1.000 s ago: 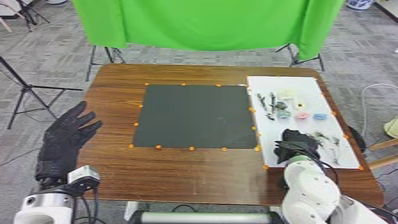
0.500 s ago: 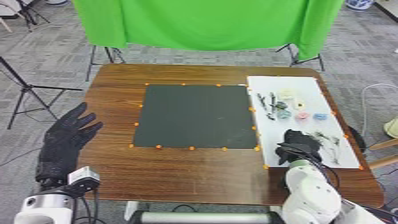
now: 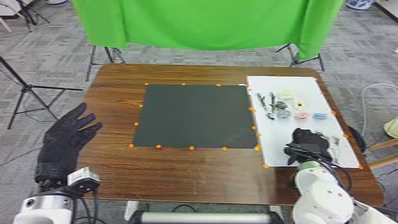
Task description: Arrange flowers
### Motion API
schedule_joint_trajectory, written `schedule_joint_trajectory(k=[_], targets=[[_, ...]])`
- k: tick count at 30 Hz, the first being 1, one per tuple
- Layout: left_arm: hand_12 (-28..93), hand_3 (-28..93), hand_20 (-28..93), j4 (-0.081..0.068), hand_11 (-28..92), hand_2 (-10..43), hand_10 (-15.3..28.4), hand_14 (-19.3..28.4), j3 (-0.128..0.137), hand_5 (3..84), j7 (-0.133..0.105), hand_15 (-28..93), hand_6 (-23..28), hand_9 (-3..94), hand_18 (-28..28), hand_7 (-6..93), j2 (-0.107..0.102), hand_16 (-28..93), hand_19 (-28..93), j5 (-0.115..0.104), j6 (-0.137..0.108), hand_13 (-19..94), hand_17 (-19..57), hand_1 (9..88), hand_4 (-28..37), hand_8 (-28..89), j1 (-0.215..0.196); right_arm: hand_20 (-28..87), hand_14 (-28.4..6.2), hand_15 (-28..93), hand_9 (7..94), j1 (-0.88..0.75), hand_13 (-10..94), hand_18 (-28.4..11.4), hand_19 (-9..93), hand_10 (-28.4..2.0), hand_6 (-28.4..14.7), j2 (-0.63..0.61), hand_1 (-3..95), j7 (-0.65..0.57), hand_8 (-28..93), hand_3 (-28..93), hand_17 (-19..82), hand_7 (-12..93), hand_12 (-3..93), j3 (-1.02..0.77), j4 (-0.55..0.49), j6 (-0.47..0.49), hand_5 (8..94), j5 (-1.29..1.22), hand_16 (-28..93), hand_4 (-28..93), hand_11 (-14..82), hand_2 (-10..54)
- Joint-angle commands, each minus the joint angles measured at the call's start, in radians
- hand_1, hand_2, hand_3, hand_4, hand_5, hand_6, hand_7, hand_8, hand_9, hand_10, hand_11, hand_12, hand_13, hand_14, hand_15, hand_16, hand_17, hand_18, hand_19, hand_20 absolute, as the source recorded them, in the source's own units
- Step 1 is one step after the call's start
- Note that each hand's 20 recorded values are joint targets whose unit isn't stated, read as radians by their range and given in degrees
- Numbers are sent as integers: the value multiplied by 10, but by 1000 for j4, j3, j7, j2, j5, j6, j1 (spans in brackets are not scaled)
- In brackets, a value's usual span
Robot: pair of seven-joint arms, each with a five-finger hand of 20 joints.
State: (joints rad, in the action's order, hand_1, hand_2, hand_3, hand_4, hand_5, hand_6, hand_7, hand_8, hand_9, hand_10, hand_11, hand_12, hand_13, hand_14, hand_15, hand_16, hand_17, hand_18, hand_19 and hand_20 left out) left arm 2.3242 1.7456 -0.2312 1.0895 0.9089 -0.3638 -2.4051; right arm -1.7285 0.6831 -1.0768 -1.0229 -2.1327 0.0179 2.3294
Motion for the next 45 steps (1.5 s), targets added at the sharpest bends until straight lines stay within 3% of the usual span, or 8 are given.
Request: schedule_joint_trajectory(k=[1, 20, 23, 25, 28, 31, 32, 45], targets=[[92, 818, -4, 13, 236, 53, 174, 246, 9, 343, -3, 448, 75, 318, 231, 165, -3, -81, 554, -4, -20, 246, -104, 235, -241, -114, -21, 255, -98, 816, 759, 100, 758, -254, 932, -135, -41, -13, 482, 36, 182, 872, 370, 394, 342, 12, -32, 3, 798, 35, 195, -283, 560, -88], [92, 817, -5, 19, 234, 53, 175, 246, 18, 344, -3, 447, 75, 318, 232, 165, -4, -81, 554, -6, -24, 247, -104, 236, -240, -114, -34, 258, -101, 815, 760, 256, 757, -256, 932, -136, -37, 41, 468, 23, 185, 884, 364, 390, 344, 102, -45, 12, 800, 8, 201, -282, 559, -94], [92, 816, -5, 16, 234, 53, 175, 246, 17, 344, -22, 448, 75, 318, 232, 164, -12, -81, 554, -13, -27, 246, -104, 236, -240, -114, -42, 231, -110, 807, 747, 226, 744, -256, 932, -152, -36, 67, 410, -31, 144, 861, 353, 412, 281, 51, -55, 140, 794, -65, 199, -275, 600, -67], [93, 816, -5, 15, 234, 54, 175, 247, 16, 344, -26, 448, 75, 319, 232, 164, -16, -81, 554, -17, -27, 246, -104, 236, -240, -114, -39, 215, -120, 809, 724, 208, 722, -261, 932, -169, -41, 59, 337, -54, 114, 863, 337, 417, 246, 44, -55, 137, 775, -87, 193, -266, 618, -46], [93, 817, -5, 14, 235, 53, 175, 248, 12, 344, -44, 449, 75, 319, 232, 164, -31, -81, 554, -24, -38, 246, -105, 235, -239, -114, -44, 195, -133, 812, 700, 204, 701, -270, 932, -186, -54, 71, 254, -73, -103, 867, 319, 436, 237, 38, -37, 204, 760, -120, 184, -242, 617, -20], [92, 817, -5, 13, 234, 53, 176, 248, 12, 344, -41, 450, 75, 319, 232, 164, -39, -81, 554, -24, -33, 247, -105, 236, -239, -114, -40, 164, -139, 803, 673, 196, 681, -276, 930, -202, -70, 76, 237, -88, -119, 843, 308, 392, 227, 35, -29, 221, 746, -157, 174, -238, 600, -11], [92, 817, -4, 6, 234, 53, 176, 249, 18, 344, -12, 450, 75, 319, 232, 164, -21, -81, 554, -10, -15, 247, -105, 235, -239, -114, -12, 157, -140, 802, 668, 211, 679, -276, 930, -205, -73, 89, 235, -91, -118, 838, 307, 382, 225, 42, -13, 235, 745, -157, 173, -237, 596, -9], [93, 818, -4, 1, 233, 53, 176, 247, 11, 343, -16, 450, 75, 318, 232, 165, -24, -81, 554, -12, -16, 246, -105, 235, -239, -113, -4, 89, -145, 793, 637, 249, 657, -281, 932, -231, -98, 108, 233, -146, -105, 819, 304, 270, 202, 113, 48, 287, 734, -194, 154, -237, 543, -22]])
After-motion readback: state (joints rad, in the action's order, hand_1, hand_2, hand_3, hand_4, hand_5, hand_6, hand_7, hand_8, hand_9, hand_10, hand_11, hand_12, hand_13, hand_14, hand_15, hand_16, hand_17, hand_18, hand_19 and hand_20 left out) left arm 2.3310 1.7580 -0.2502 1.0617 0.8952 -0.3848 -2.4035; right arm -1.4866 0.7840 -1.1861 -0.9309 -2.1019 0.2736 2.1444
